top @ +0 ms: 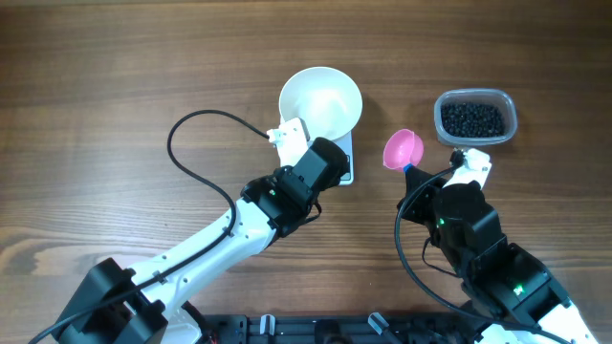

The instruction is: Scoop item into bowl and weigh 150g on scale

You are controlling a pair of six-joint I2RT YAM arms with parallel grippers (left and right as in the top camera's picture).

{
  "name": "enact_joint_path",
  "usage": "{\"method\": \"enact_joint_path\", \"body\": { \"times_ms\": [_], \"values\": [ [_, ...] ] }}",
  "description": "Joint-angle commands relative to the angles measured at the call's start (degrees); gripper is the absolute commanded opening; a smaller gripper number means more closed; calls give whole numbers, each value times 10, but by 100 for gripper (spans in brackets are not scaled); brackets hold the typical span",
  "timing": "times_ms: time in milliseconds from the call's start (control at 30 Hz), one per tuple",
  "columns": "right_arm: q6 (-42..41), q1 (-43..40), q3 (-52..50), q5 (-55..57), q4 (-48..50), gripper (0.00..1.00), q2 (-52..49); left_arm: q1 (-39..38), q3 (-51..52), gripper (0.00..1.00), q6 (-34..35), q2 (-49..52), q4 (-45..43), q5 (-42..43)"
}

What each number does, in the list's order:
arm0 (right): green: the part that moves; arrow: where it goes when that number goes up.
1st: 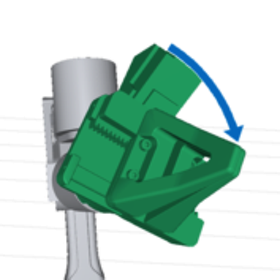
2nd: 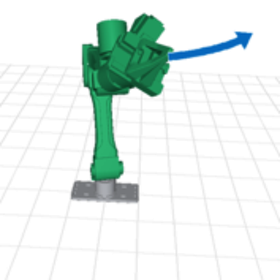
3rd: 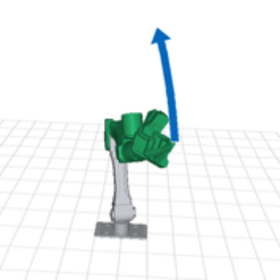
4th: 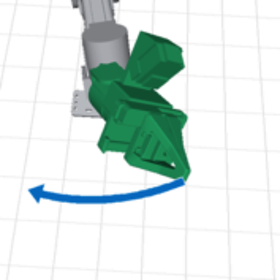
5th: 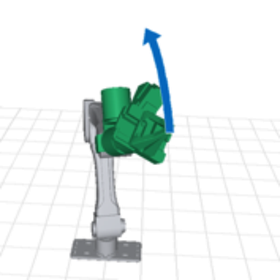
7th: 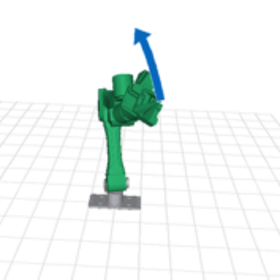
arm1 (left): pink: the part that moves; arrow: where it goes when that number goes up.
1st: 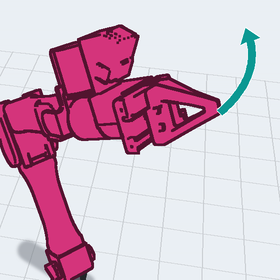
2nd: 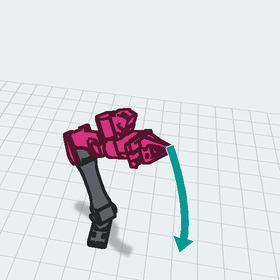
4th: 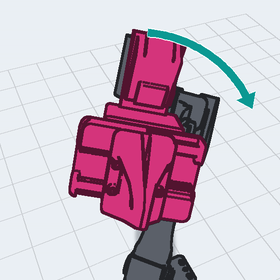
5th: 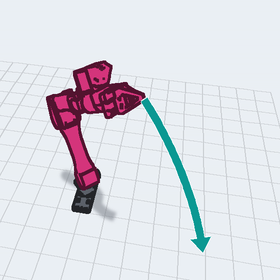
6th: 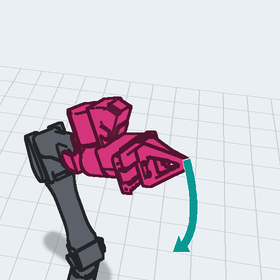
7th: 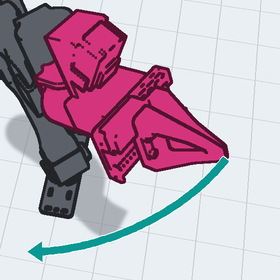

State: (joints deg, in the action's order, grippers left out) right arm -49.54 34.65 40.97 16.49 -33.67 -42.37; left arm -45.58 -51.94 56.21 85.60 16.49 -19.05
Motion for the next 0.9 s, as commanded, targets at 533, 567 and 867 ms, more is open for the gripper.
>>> {"method": "enact_joint_path", "body": {
  "times_ms": [533,567,867],
  "values": [
    [-6,-2,7,-7,-1,4,6,-17,2,4,2,6,-1,-10],
    [-6,-2,7,-7,-2,4,6,-18,2,4,8,12,-1,-10],
    [-6,-2,7,-7,-16,4,6,-18,2,4,75,42,3,-9]
  ]
}}
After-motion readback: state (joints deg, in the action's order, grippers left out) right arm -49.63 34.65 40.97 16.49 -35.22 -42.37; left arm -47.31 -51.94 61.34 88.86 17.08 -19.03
